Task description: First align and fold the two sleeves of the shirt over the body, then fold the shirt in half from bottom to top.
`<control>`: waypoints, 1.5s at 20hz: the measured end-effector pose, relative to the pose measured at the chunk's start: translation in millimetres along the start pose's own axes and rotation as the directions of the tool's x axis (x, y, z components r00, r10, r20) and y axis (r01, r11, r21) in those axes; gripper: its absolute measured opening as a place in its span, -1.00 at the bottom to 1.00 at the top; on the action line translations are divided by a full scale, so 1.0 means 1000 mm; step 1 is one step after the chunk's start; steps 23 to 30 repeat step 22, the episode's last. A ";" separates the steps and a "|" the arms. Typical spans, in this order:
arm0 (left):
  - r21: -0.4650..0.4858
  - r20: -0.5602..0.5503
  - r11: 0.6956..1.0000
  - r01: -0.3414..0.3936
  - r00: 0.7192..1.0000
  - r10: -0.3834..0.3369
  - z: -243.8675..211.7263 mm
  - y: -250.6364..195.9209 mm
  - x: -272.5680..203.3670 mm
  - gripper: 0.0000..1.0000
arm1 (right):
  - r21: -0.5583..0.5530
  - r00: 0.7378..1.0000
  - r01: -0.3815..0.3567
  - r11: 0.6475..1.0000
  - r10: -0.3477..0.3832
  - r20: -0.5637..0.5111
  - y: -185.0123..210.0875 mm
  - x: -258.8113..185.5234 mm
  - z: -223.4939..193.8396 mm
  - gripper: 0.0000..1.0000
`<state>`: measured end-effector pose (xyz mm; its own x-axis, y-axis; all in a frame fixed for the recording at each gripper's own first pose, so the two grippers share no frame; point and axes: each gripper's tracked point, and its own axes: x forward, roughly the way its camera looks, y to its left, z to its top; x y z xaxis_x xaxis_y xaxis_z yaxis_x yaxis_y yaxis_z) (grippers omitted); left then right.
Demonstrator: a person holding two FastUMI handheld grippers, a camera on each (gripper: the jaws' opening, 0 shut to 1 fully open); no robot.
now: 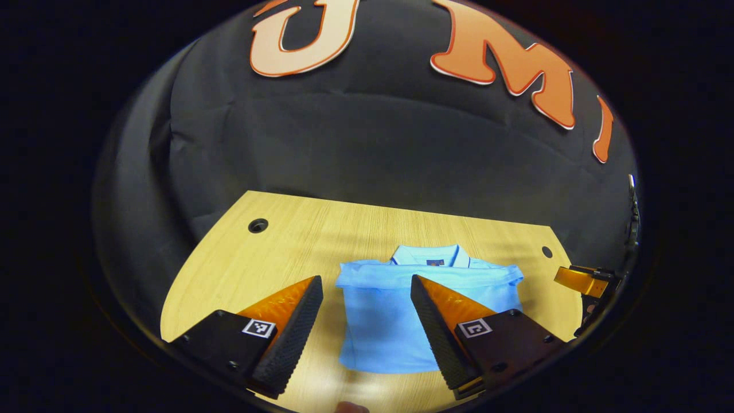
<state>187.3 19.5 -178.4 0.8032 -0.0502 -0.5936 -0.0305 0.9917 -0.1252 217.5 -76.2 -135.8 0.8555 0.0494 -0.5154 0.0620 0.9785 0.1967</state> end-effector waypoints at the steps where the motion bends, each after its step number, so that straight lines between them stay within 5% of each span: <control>1: 0.005 0.015 1.000 0.002 1.000 -0.002 0.000 0.001 -0.012 1.00 | -0.005 1.000 0.008 1.000 -0.008 0.013 0.002 -0.011 -0.001 0.96; 10: 0.065 0.115 0.997 0.033 0.993 -0.040 -0.039 0.028 -0.132 0.99 | -0.004 0.994 0.074 0.997 -0.073 0.085 0.044 -0.113 -0.050 0.97; 20: 0.117 0.264 0.992 0.042 0.962 -0.072 -0.057 0.047 -0.245 0.99 | -0.046 0.969 0.079 0.996 -0.066 0.240 0.093 -0.215 -0.089 0.97; 30: 0.127 0.285 0.991 0.032 0.956 -0.067 -0.064 0.048 -0.252 0.99 | -0.057 0.959 0.086 0.995 -0.067 0.276 0.096 -0.226 -0.085 0.97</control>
